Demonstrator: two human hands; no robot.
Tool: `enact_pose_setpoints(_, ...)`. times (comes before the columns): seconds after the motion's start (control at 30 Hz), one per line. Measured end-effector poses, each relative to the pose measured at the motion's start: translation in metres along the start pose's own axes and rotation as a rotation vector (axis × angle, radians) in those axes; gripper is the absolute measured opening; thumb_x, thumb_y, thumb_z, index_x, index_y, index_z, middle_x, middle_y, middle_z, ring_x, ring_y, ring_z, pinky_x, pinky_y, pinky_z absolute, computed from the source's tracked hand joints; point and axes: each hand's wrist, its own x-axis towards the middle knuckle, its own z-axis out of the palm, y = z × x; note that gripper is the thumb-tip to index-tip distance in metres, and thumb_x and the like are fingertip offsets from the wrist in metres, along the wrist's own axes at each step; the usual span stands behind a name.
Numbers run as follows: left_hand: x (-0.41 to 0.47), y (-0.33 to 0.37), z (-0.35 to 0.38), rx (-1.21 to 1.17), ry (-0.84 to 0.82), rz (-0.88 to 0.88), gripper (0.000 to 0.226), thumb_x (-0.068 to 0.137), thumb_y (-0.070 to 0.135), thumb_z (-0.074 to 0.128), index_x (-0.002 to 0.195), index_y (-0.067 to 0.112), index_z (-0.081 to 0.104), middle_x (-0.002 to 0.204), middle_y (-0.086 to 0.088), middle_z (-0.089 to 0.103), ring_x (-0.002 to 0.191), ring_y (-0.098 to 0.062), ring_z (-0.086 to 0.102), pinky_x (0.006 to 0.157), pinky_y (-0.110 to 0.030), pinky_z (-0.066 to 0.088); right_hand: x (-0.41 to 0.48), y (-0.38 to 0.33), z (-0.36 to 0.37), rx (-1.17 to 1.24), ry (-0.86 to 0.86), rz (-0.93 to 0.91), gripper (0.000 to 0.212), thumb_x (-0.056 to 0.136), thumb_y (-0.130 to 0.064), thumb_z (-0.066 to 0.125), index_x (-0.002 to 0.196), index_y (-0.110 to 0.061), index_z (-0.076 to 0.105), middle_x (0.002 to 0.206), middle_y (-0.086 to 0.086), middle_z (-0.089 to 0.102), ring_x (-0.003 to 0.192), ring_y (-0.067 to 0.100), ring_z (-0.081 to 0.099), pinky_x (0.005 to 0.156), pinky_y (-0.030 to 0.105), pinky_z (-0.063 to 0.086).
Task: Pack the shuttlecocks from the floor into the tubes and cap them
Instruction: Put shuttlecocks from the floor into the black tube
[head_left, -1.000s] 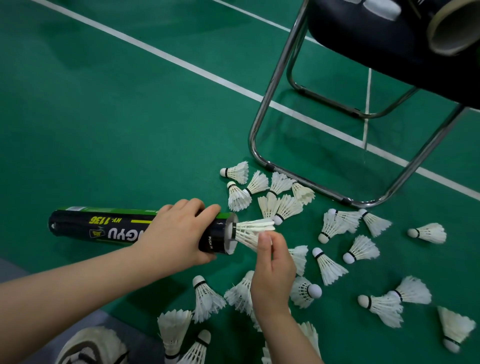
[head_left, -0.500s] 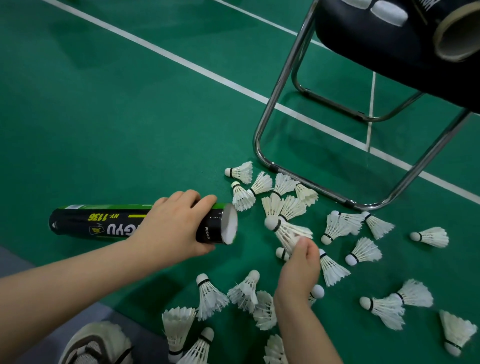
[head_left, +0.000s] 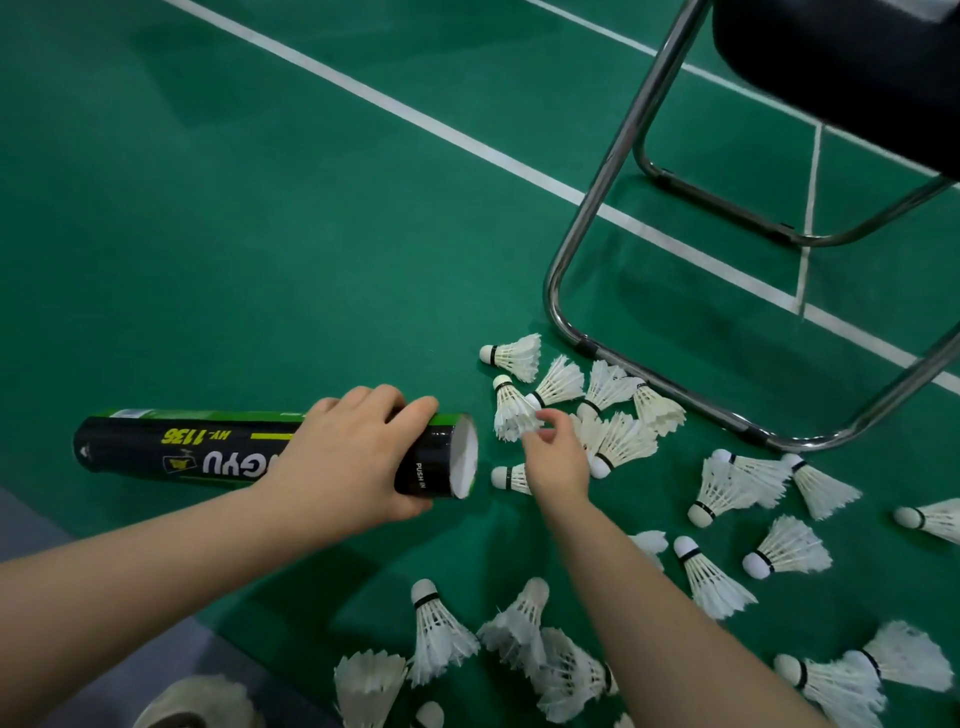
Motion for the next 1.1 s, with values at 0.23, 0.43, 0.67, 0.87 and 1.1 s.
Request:
enact_pose_setpoints(0.23, 0.007, -0.011, 0.002, -0.004, 0.03, -0.018, 0.074, 0.049, 0.061, 0.062, 0.11, 0.023, 0.046, 0.085, -0.002, 0.06, 0.073, -0.027, 0.06, 0.063, -0.036, 0.048, 0.023, -0.034, 0.029, 0.168, -0.131, 0.135, 0.041, 0.09, -0.017, 0.043, 0.129, -0.027, 0.049, 0.094, -0.005, 0.057, 0.068, 0.012, 0.047, 0.058, 0.026, 0.035)
enact_pose_setpoints(0.43, 0.015, -0.016, 0.003, 0.009, 0.035, -0.038, 0.072, 0.049, 0.064, 0.057, 0.108, 0.023, 0.046, 0.084, -0.001, 0.059, 0.072, -0.025, 0.059, 0.062, -0.036, 0.048, 0.003, -0.029, 0.027, 0.332, 0.159, -0.003, 0.027, 0.092, -0.015, 0.048, 0.114, -0.019, 0.061, 0.105, -0.004, 0.06, 0.079, 0.009, 0.051, 0.072, 0.021, 0.04)
enact_pose_setpoints(0.67, 0.018, -0.021, 0.008, 0.046, -0.023, -0.048, 0.079, 0.044, 0.059, 0.071, 0.108, 0.022, 0.045, 0.082, -0.003, 0.059, 0.07, -0.027, 0.059, 0.059, -0.036, 0.048, -0.067, -0.037, -0.004, 0.533, 0.325, -0.289, 0.017, 0.087, -0.01, 0.062, 0.08, -0.024, 0.058, 0.073, -0.012, 0.053, 0.061, -0.005, 0.049, 0.058, 0.012, 0.042)
enact_pose_setpoints(0.87, 0.012, -0.014, 0.008, 0.046, -0.067, -0.042, 0.079, 0.043, 0.059, 0.072, 0.109, 0.022, 0.045, 0.083, -0.003, 0.059, 0.072, -0.026, 0.06, 0.06, -0.038, 0.049, -0.103, -0.03, 0.01, 0.524, 0.153, -0.435, 0.015, 0.083, -0.023, 0.06, 0.09, -0.036, 0.054, 0.083, -0.019, 0.057, 0.076, 0.001, 0.054, 0.067, 0.011, 0.043)
enact_pose_setpoints(1.1, 0.001, -0.003, -0.004, 0.011, 0.019, -0.017, 0.07, 0.052, 0.058, 0.057, 0.109, 0.02, 0.045, 0.084, -0.004, 0.061, 0.071, -0.027, 0.062, 0.058, -0.038, 0.051, -0.118, -0.023, 0.016, 0.408, -0.265, -0.377, 0.034, 0.073, -0.056, 0.05, 0.092, -0.03, 0.062, 0.094, -0.008, 0.065, 0.089, 0.007, 0.06, 0.078, 0.024, 0.048)
